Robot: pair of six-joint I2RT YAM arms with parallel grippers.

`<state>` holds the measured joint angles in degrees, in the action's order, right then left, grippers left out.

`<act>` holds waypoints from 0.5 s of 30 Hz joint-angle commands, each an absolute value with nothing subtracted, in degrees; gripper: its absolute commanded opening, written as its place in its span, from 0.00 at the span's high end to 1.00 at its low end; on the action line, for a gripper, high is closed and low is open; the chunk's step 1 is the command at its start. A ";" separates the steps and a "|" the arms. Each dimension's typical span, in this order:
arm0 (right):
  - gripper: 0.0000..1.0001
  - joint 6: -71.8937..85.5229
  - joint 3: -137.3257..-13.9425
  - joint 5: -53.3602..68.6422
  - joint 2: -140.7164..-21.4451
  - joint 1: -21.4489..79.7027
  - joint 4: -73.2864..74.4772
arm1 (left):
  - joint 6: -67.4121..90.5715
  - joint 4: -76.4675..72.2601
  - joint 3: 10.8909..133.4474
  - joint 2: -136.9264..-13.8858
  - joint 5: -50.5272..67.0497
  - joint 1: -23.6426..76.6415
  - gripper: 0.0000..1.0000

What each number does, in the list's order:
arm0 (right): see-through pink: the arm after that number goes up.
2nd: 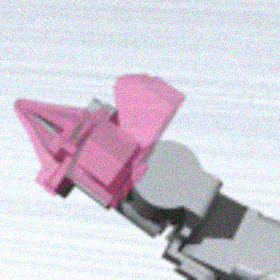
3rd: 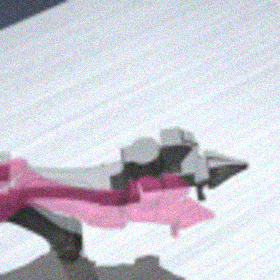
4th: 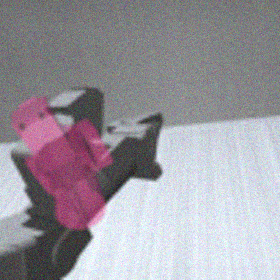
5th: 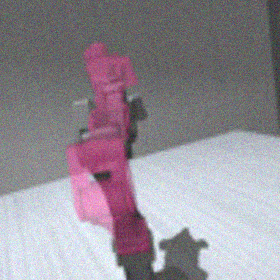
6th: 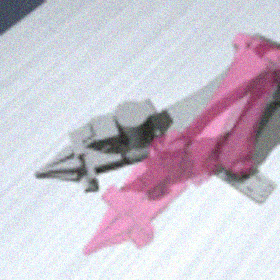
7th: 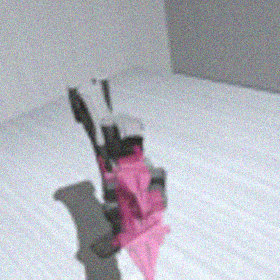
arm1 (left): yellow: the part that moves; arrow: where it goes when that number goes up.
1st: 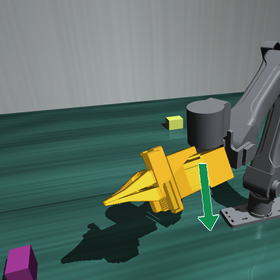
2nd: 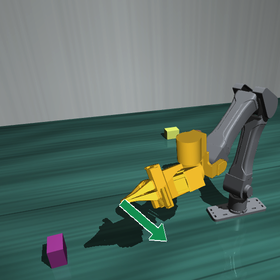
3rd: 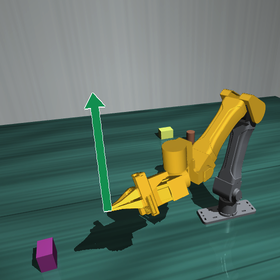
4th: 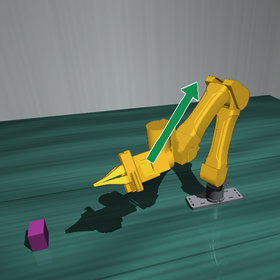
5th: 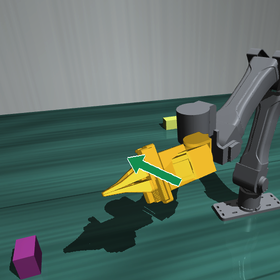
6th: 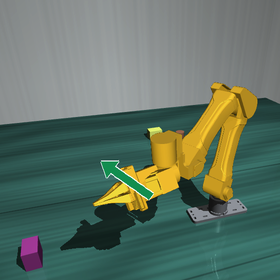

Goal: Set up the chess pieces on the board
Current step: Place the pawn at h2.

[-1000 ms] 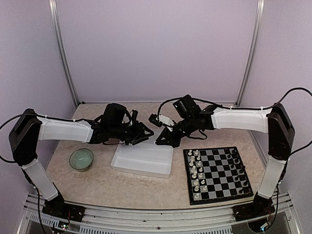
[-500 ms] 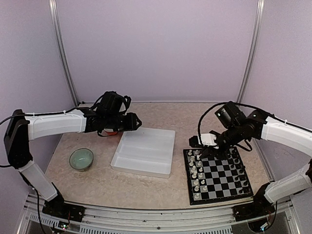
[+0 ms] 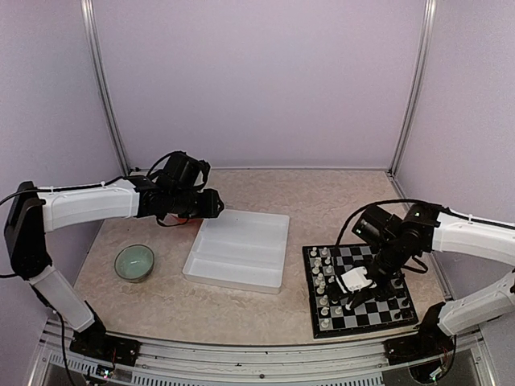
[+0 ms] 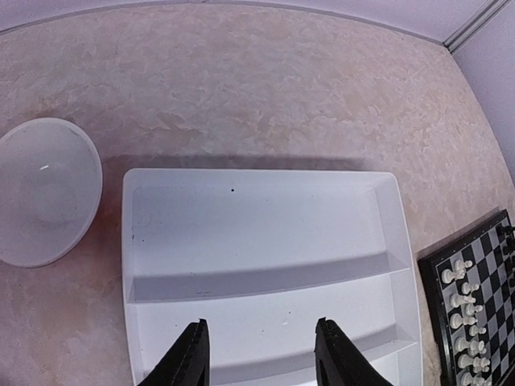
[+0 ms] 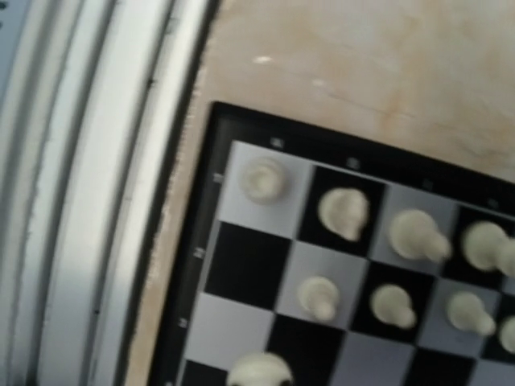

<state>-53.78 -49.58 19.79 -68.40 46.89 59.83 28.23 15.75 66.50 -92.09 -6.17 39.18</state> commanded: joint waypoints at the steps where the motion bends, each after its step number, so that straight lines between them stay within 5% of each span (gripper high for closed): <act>1: 1.00 -54.64 -46.86 18.67 -69.08 50.15 59.90 | 27.68 17.69 67.42 -89.44 -8.03 38.76 0.55; 15: 0.99 -50.54 -42.80 10.73 -70.61 55.78 47.90 | 27.47 19.77 68.40 -89.37 -8.17 38.50 0.55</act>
<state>-52.31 -44.05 11.77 -69.71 53.98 51.09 28.21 18.96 66.61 -90.24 -7.81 38.92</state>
